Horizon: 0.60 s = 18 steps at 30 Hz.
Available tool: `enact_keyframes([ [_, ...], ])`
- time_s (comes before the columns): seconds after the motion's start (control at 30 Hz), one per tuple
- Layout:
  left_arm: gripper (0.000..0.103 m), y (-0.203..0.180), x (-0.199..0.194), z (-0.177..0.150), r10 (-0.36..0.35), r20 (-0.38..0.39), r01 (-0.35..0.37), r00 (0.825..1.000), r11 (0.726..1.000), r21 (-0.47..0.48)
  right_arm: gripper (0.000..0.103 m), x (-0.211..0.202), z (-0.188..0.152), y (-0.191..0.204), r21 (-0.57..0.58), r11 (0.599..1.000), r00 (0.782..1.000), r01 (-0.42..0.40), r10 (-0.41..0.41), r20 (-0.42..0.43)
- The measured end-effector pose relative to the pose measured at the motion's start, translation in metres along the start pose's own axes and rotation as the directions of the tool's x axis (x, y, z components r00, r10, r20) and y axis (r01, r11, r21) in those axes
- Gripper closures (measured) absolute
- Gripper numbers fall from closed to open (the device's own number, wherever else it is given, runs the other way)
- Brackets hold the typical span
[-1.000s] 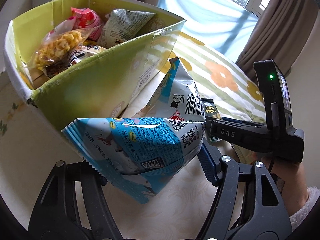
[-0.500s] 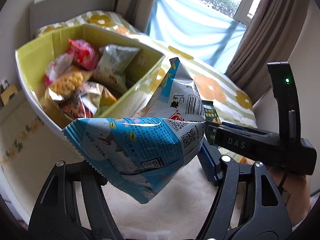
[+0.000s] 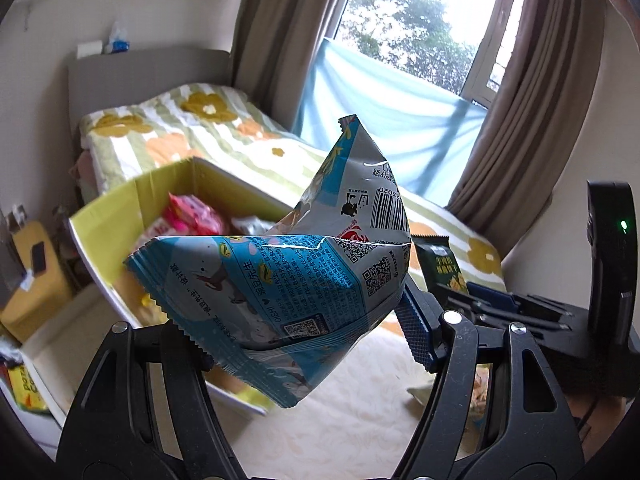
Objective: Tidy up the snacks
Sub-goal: 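Carry both snacks over the box and open the left gripper inside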
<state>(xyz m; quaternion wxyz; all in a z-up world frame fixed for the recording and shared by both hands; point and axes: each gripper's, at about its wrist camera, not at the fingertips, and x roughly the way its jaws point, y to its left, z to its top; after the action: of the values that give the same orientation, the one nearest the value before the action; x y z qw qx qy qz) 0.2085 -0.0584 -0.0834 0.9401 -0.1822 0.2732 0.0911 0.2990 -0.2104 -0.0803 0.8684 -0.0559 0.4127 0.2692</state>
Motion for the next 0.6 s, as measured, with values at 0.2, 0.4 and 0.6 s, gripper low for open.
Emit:
enact_keyframes([
  [0.2, 0.035, 0.054, 0.016, 0.05, 0.026, -0.026, -0.025, 0.999, 0.999, 0.041, 0.062, 0.013, 0.022, 0.045, 0.005, 1.0, 1.0, 0.012, -0.012, 0.009],
  [0.4, 0.035, 0.122, 0.054, 0.087, 0.031, -0.125, -0.018, 0.992, 0.995, 0.102, 0.062, 0.046, 0.036, 0.089, 0.041, 0.999, 0.999, 0.033, -0.032, -0.016],
  [0.6, 0.035, 0.178, 0.099, 0.096, 0.013, -0.252, 0.022, 0.968, 0.991, 0.133, 0.062, 0.083, 0.033, 0.111, 0.104, 0.993, 0.997, 0.061, -0.055, -0.061],
])
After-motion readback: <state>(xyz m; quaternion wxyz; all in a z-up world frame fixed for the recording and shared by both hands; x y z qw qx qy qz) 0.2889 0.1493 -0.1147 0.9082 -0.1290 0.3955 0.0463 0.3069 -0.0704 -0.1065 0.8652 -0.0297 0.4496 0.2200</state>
